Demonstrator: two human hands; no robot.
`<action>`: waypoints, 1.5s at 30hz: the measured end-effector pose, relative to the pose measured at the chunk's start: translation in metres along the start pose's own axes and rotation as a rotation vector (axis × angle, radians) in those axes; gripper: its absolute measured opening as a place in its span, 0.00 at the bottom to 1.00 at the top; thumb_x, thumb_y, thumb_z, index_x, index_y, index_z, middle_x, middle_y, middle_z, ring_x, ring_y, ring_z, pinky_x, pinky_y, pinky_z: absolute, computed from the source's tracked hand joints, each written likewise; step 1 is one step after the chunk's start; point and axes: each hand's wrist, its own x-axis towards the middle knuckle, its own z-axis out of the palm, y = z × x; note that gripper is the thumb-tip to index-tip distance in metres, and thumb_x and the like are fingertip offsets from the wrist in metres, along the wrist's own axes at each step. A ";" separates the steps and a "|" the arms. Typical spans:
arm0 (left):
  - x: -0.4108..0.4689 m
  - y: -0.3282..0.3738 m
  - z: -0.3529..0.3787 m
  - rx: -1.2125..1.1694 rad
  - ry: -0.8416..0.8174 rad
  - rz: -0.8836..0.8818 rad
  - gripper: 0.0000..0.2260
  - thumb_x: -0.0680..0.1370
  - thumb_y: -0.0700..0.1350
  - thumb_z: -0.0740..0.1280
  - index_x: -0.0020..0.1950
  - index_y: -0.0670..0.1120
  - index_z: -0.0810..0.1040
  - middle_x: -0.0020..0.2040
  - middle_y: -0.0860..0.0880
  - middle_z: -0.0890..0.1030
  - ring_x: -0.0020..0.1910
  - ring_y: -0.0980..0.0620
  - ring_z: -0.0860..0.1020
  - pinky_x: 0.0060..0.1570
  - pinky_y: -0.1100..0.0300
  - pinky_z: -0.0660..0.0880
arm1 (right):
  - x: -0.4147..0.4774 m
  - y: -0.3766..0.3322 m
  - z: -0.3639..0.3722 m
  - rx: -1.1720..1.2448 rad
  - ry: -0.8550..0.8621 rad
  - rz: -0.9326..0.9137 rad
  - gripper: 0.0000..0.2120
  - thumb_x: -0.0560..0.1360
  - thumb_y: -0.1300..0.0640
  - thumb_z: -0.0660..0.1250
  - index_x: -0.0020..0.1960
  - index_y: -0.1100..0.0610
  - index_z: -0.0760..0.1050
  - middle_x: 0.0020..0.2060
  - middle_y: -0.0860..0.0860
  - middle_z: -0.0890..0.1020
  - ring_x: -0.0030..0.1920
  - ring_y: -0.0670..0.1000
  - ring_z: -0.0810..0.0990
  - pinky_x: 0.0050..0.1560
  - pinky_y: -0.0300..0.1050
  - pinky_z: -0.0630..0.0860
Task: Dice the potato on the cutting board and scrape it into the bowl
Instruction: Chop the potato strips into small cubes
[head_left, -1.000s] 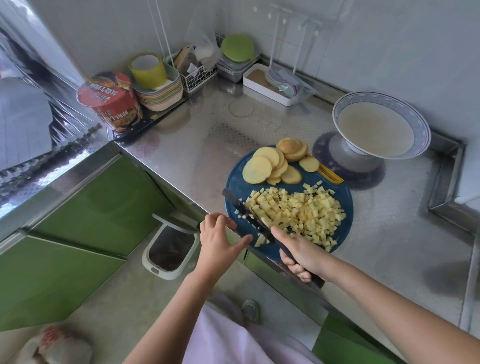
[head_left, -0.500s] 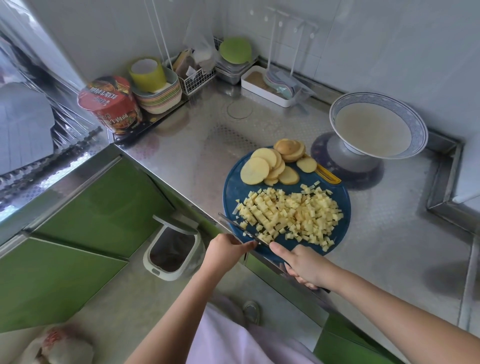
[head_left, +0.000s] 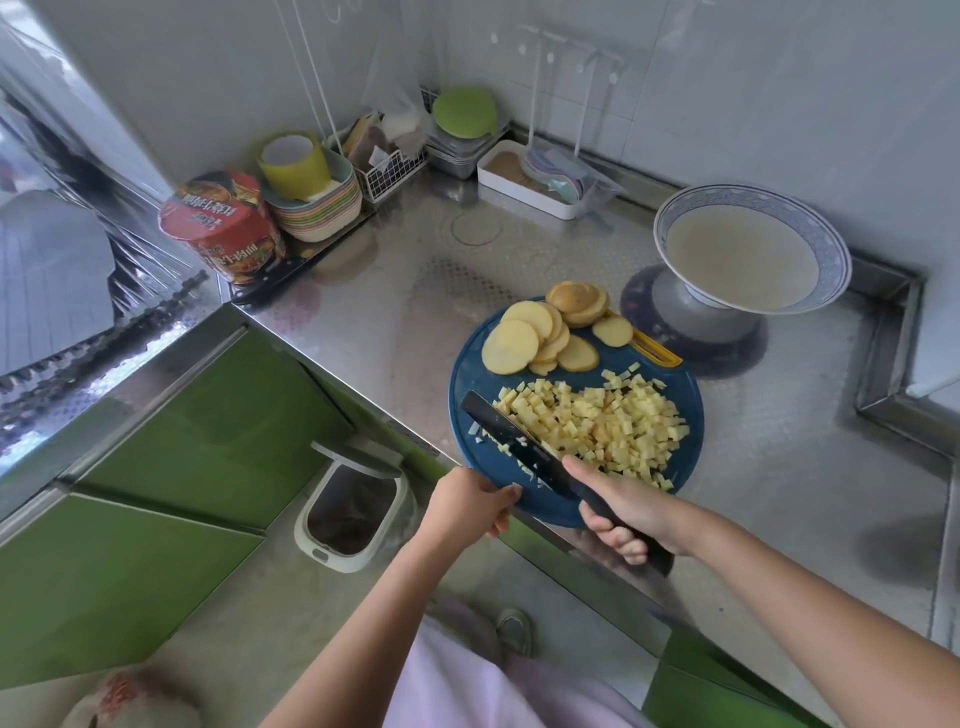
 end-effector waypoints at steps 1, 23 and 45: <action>-0.003 0.005 0.000 0.004 -0.015 0.026 0.16 0.79 0.50 0.66 0.34 0.44 0.79 0.28 0.51 0.80 0.23 0.59 0.74 0.29 0.72 0.71 | -0.003 -0.001 -0.004 0.016 -0.001 -0.001 0.33 0.70 0.24 0.53 0.28 0.54 0.62 0.21 0.51 0.61 0.20 0.49 0.57 0.23 0.39 0.58; -0.003 0.068 0.021 0.859 0.148 0.753 0.40 0.74 0.56 0.69 0.76 0.66 0.43 0.76 0.49 0.31 0.71 0.43 0.25 0.66 0.42 0.29 | -0.067 -0.048 -0.029 -1.286 0.589 -0.111 0.14 0.80 0.48 0.61 0.56 0.56 0.78 0.39 0.50 0.73 0.42 0.54 0.77 0.39 0.44 0.70; 0.044 0.042 0.001 0.652 0.271 0.675 0.33 0.75 0.70 0.41 0.78 0.59 0.48 0.78 0.48 0.39 0.75 0.47 0.33 0.71 0.50 0.34 | -0.121 -0.031 -0.085 -1.275 0.721 -0.026 0.18 0.78 0.47 0.61 0.33 0.53 0.64 0.30 0.48 0.69 0.30 0.48 0.69 0.28 0.40 0.60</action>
